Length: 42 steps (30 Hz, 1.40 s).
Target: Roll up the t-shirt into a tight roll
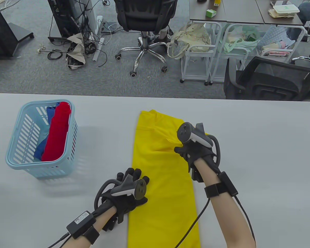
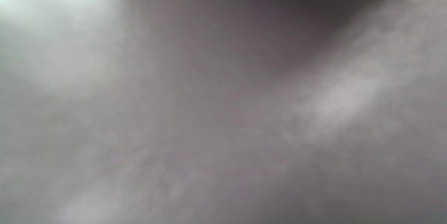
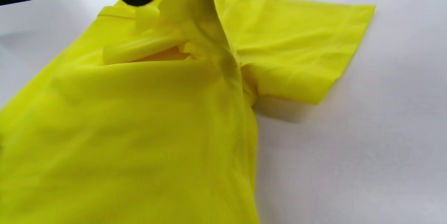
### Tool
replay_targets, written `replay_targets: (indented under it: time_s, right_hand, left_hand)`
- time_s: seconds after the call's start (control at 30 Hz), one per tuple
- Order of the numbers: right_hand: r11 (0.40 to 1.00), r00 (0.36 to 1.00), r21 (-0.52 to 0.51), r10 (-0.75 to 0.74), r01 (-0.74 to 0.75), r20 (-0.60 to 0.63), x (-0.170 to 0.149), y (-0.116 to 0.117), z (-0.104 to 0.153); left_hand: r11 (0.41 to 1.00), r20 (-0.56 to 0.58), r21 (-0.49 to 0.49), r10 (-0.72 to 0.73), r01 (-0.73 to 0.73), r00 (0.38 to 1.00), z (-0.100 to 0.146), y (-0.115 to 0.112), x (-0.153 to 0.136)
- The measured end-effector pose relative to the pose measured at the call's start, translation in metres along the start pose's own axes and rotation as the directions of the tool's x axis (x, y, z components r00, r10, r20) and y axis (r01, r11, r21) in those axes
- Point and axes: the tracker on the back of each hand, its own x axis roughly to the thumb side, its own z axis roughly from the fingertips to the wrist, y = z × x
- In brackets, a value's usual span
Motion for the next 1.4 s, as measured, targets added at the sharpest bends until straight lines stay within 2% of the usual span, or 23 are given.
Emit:
replay_targets:
  time_s: [0.13,0.2,0.27,0.37,0.4,0.43,0.5,0.53,0.57,0.63,0.7,0.77,0.97,1.23,1.3,1.4]
  right_hand:
    - [0.994,0.991,0.066,0.098,-0.092,-0.095,0.014,0.010,-0.033]
    - [0.993,0.985,0.056,0.111,-0.104,-0.135,0.019,0.014,-0.043]
    - [0.990,0.975,-0.019,0.138,-0.143,-0.172,0.024,0.012,-0.046]
    - [0.983,0.973,-0.126,0.104,-0.131,-0.206,0.018,-0.004,-0.035]
    - [0.980,0.972,-0.174,0.058,-0.100,-0.229,0.010,-0.011,-0.029]
    - [0.971,0.946,-0.233,-0.019,-0.060,-0.323,-0.006,-0.020,-0.022]
    - [0.965,0.912,-0.260,-0.111,0.005,-0.394,-0.032,-0.024,-0.019]
    - [0.972,0.875,-0.221,-0.177,0.082,-0.451,-0.057,-0.021,-0.018]
    - [0.973,0.862,-0.206,-0.194,0.107,-0.469,-0.065,-0.019,-0.018]
    - [0.988,0.827,-0.115,-0.147,0.100,-0.543,-0.089,-0.005,-0.016]
    - [0.997,0.832,-0.037,-0.079,0.070,-0.549,-0.099,0.005,-0.013]
    - [0.996,0.827,-0.054,-0.093,0.076,-0.554,-0.104,0.007,-0.007]
    - [0.991,0.841,-0.107,-0.121,0.075,-0.528,-0.100,-0.005,0.003]
    - [0.989,0.828,-0.004,-0.126,0.148,-0.547,-0.101,0.015,-0.027]
    - [0.997,0.822,-0.027,-0.078,0.077,-0.563,-0.098,0.016,-0.031]
    - [0.989,0.848,-0.079,-0.147,0.124,-0.509,-0.093,0.014,-0.034]
  left_hand:
    - [1.000,0.001,-0.002,0.001,-0.001,1.000,0.000,0.000,0.000]
    - [1.000,0.001,-0.002,0.002,-0.002,1.000,0.001,0.000,0.000]
    - [1.000,0.001,-0.002,0.002,-0.002,1.000,0.000,0.000,0.000]
    - [1.000,0.002,-0.003,0.002,-0.002,1.000,0.001,0.000,0.000]
    - [1.000,0.003,-0.003,0.004,-0.004,1.000,0.001,0.000,0.000]
    - [1.000,0.003,-0.003,0.003,-0.003,1.000,0.001,0.001,0.000]
    - [1.000,0.002,-0.002,0.002,-0.002,1.000,0.001,0.001,0.000]
    - [1.000,0.002,-0.003,0.002,-0.002,1.000,0.001,0.001,0.000]
    - [1.000,0.001,-0.004,0.002,-0.002,1.000,0.001,0.001,0.000]
    - [1.000,0.000,-0.004,0.000,0.000,1.000,0.001,0.001,0.000]
    - [1.000,0.002,-0.004,0.001,-0.001,1.000,0.001,0.001,0.000]
    - [1.000,0.003,-0.005,0.003,-0.003,1.000,0.001,0.001,0.000]
    - [1.000,0.006,-0.006,0.005,-0.005,1.000,0.001,0.001,0.000]
    - [1.000,0.010,-0.005,0.007,-0.007,1.000,0.001,0.001,0.000]
    - [1.000,0.010,-0.005,0.007,-0.007,1.000,0.001,0.001,0.000]
    - [1.000,0.010,-0.005,0.007,-0.007,1.000,0.001,0.001,0.000]
